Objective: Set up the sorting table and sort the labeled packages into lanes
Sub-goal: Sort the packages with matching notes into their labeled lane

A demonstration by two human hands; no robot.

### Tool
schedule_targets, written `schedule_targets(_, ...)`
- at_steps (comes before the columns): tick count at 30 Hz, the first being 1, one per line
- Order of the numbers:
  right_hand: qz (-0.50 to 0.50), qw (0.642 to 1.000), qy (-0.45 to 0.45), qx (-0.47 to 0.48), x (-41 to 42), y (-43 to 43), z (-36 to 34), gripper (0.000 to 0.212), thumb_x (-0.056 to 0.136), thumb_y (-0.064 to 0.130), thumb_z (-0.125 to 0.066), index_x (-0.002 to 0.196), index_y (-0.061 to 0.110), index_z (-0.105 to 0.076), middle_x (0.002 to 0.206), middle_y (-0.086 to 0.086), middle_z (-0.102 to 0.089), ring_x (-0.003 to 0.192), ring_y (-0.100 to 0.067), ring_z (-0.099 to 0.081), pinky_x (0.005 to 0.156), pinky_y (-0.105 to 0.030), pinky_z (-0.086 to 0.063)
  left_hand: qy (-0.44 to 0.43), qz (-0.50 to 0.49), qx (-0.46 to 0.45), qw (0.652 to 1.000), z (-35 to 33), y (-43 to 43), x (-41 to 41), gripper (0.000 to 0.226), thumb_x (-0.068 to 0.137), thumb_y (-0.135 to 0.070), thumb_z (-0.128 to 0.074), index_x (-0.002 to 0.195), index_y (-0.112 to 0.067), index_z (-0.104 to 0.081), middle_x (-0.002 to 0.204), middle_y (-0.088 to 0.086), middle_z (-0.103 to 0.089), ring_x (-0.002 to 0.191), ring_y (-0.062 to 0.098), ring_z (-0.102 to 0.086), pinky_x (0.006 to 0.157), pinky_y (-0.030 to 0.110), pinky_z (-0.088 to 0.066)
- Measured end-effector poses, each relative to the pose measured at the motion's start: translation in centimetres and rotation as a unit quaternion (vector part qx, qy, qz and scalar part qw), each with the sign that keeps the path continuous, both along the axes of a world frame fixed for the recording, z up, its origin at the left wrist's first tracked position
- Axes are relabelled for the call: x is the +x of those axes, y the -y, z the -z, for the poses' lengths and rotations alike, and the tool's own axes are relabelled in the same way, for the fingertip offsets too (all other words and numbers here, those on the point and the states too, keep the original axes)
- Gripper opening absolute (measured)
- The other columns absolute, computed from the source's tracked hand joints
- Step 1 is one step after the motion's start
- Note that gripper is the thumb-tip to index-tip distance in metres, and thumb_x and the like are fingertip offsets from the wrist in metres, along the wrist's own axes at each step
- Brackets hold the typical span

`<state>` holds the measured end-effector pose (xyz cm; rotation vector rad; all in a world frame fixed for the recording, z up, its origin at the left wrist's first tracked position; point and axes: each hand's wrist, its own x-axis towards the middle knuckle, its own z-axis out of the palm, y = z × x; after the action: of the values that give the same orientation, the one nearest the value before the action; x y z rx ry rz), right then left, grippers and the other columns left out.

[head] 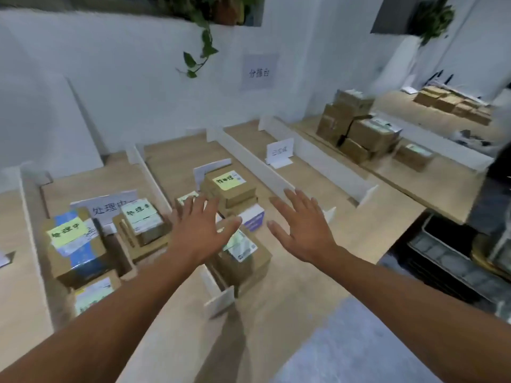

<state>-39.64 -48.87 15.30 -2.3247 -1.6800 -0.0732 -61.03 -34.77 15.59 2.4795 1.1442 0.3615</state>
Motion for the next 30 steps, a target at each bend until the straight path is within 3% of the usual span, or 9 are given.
schedule_targets(5, 0.095, 0.995, 0.015, 0.015, 9.3, 10.2, -1.7, 0.071, 0.094, 0.074, -0.017, 0.159, 0.046, -0.017, 0.170, 0.003, -0.008, 0.157, -0.022, 0.004, 0.125, -0.052, -0.003, 0.017, 0.074, 0.000, 0.997, -1.9, 7.0, 12.2, 0.107, 0.074, -0.096, -0.012, 0.160, -0.031, -0.019, 0.170, 0.000, -0.010, 0.156, 0.027, -0.006, 0.122, 0.060, -0.012)
schedule_targets(10, 0.169, 0.985, 0.016, 0.034, 19.8, 19.5, -2.3, 0.071, 0.093, 0.077, -0.015, 0.158, 0.048, -0.012, 0.170, 0.004, -0.005, 0.157, -0.023, 0.005, 0.125, -0.053, -0.003, 0.026, 0.136, 0.017, 0.990, -2.3, 13.7, 26.0, 0.095, 0.083, -0.087, -0.022, 0.160, -0.031, -0.017, 0.170, -0.002, -0.009, 0.155, 0.026, -0.003, 0.122, 0.057, -0.015)
schedule_targets(16, 0.224, 0.974, 0.013, 0.037, 33.4, 28.0, -3.2, 0.073, 0.092, 0.078, -0.016, 0.158, 0.048, -0.015, 0.170, 0.001, -0.011, 0.156, -0.022, -0.001, 0.125, -0.053, -0.006, 0.045, 0.173, 0.018, 0.984, -2.1, 20.7, 42.0, 0.086, 0.090, -0.077, -0.033, 0.159, -0.026, -0.022, 0.167, 0.003, -0.021, 0.153, 0.023, -0.014, 0.121, 0.054, -0.022)
schedule_targets(22, 0.250, 0.968, 0.010, 0.024, 44.7, 32.4, -3.0, 0.074, 0.092, 0.078, -0.018, 0.158, 0.045, -0.018, 0.169, 0.000, -0.014, 0.156, -0.022, -0.004, 0.124, -0.052, -0.008, 0.042, 0.189, 0.021, 0.981, -1.8, 24.5, 54.1, 0.086, 0.087, -0.078, -0.029, 0.155, -0.027, -0.027, 0.163, 0.001, -0.028, 0.150, 0.022, -0.020, 0.117, 0.055, -0.027)
schedule_targets(30, 0.275, 0.961, -0.012, 0.023, 61.6, 32.2, -1.0, 0.076, 0.090, 0.080, -0.016, 0.159, 0.046, -0.015, 0.169, 0.000, -0.013, 0.156, -0.021, -0.004, 0.125, -0.051, -0.010, 0.025, 0.209, 0.017, 0.977, 0.3, 23.4, 72.3, 0.085, 0.089, -0.078, -0.028, 0.158, -0.027, -0.023, 0.165, 0.001, -0.025, 0.150, 0.024, -0.021, 0.118, 0.055, -0.027)
